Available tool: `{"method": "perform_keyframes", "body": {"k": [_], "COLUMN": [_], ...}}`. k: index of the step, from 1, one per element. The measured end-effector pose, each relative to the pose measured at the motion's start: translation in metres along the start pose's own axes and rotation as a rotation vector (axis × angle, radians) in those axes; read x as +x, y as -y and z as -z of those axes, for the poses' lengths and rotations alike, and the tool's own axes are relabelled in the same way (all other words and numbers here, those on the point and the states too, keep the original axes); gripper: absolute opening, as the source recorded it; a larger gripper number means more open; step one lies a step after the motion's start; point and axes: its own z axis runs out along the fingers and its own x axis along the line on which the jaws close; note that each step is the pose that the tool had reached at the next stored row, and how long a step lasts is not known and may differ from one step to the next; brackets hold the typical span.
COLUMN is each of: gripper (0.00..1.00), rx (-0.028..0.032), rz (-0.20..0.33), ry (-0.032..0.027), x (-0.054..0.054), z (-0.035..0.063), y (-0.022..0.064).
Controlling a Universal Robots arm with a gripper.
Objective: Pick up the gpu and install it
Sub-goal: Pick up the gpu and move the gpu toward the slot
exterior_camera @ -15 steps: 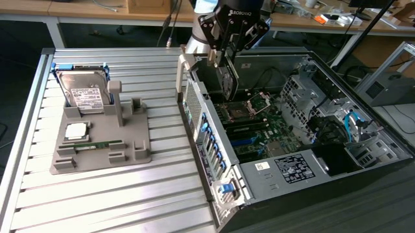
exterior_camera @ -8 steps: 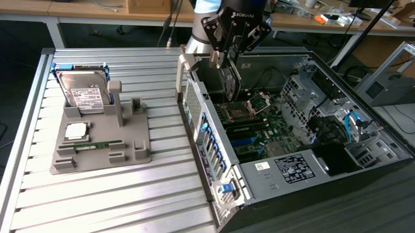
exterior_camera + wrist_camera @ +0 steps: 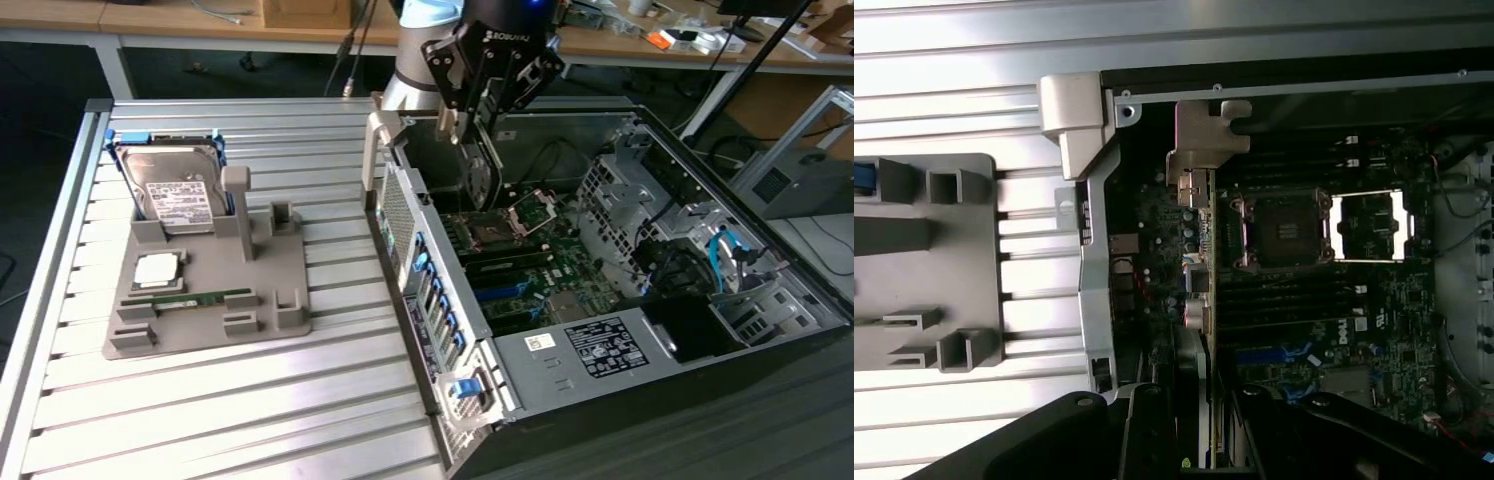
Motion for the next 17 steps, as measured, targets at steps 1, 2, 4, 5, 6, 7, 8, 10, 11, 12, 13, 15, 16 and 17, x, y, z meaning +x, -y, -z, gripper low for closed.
{"method": "perform_keyframes", "body": {"k": [1, 2, 4, 5, 6, 7, 8, 10, 11, 12, 13, 15, 16, 17], "gripper": [0.27, 0.27, 0.27, 0.27, 0.27, 0.27, 0.27, 0.27, 0.27, 0.27, 0.27, 0.27, 0.27, 0.27], "rx": [0.0, 0.0, 0.0, 0.0, 0.0, 0.0, 0.0, 0.0, 0.0, 0.0, 0.0, 0.0, 0.0, 0.0], "rz": [0.0, 0.0, 0.0, 0.0, 0.0, 0.0, 0.0, 0.0, 0.0, 0.0, 0.0, 0.0, 0.0, 0.0], "ry": [0.0, 0.0, 0.0, 0.0, 0.0, 0.0, 0.0, 0.0, 0.0, 0.0, 0.0, 0.0, 0.0, 0.0], "x": [-0.001, -0.001, -0.003, -0.003, -0.004, -0.005, -0.005, -0.008, -0.008, -0.009, -0.01, -0.012, -0.013, -0.013], "z": [-0.0003, -0.0006, -0.0013, -0.0016, -0.0019, -0.0023, -0.0027, -0.0038, -0.0041, -0.0044, -0.0049, -0.0059, -0.0063, -0.0066], "y": [0.0001, 0.0002, 0.0004, 0.0005, 0.0006, 0.0007, 0.0008, 0.0011, 0.0012, 0.0013, 0.0014, 0.0016, 0.0017, 0.0018]}}
